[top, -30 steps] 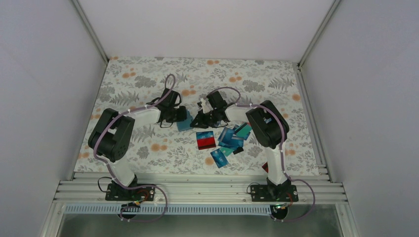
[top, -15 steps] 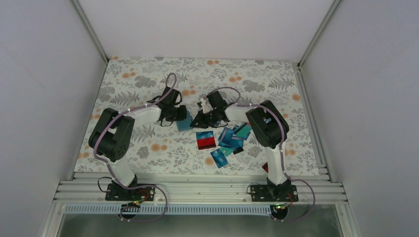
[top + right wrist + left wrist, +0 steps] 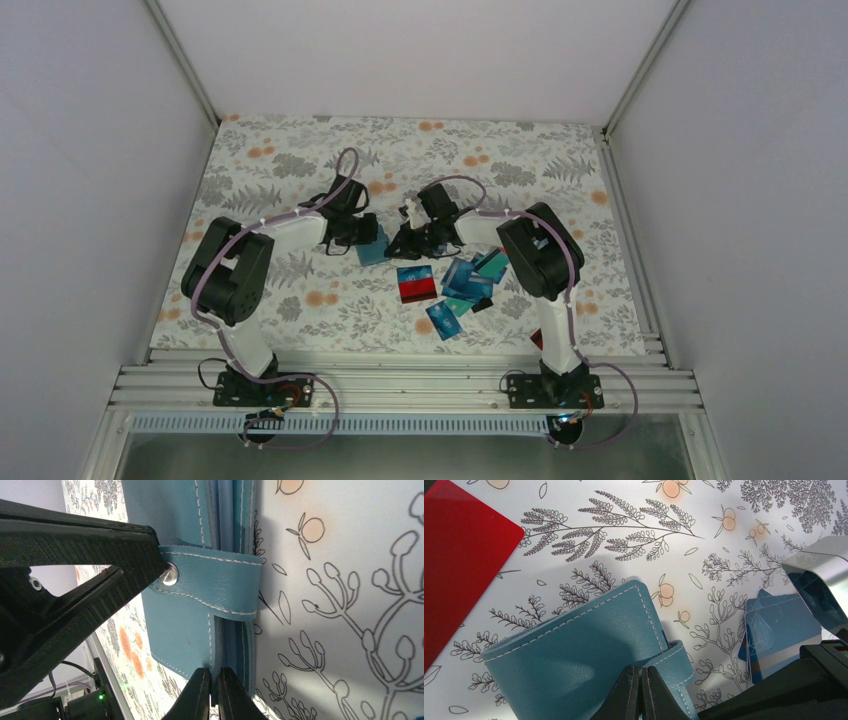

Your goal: Put the credit cards into the card holder

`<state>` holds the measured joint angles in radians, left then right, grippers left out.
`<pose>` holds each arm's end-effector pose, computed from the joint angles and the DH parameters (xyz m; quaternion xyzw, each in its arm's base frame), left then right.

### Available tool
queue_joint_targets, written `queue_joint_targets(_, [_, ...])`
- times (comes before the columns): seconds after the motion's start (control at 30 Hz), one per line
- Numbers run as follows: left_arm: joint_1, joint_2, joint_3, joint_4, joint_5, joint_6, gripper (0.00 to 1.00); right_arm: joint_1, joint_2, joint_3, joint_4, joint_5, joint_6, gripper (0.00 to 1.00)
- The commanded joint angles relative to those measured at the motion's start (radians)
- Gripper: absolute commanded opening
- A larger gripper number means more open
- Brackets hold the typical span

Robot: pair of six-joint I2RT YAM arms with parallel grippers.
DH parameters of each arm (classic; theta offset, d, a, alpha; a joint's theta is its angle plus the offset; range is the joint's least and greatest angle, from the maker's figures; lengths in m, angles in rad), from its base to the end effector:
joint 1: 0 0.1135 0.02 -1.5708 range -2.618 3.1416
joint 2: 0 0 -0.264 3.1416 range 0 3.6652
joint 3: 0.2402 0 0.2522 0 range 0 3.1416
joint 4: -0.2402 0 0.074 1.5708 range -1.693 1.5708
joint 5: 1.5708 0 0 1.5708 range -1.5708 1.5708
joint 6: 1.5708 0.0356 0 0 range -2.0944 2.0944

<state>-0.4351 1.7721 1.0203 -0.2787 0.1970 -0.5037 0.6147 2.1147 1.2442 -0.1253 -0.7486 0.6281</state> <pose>0.3133 -0.1533 0.1553 -0.0067 0.9594 -0.2047 0.1940 0.3249 0.2590 0.1068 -0.0977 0.8932 0.4387 0.0105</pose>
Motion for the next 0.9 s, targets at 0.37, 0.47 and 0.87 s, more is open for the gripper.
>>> queue_joint_targets(0.37, [0.0,0.018,-0.043,-0.053,-0.108,0.021,0.02,-0.006,0.071,0.024,-0.117,0.103,0.003,0.04])
queue_joint_targets(0.47, [0.0,0.012,-0.038,-0.06,-0.114,0.03,0.02,-0.006,0.075,0.022,-0.118,0.104,0.005,0.04])
queue_joint_targets(0.87, [0.0,-0.02,-0.088,-0.023,-0.092,0.042,0.02,-0.009,0.08,0.027,-0.126,0.107,0.014,0.04])
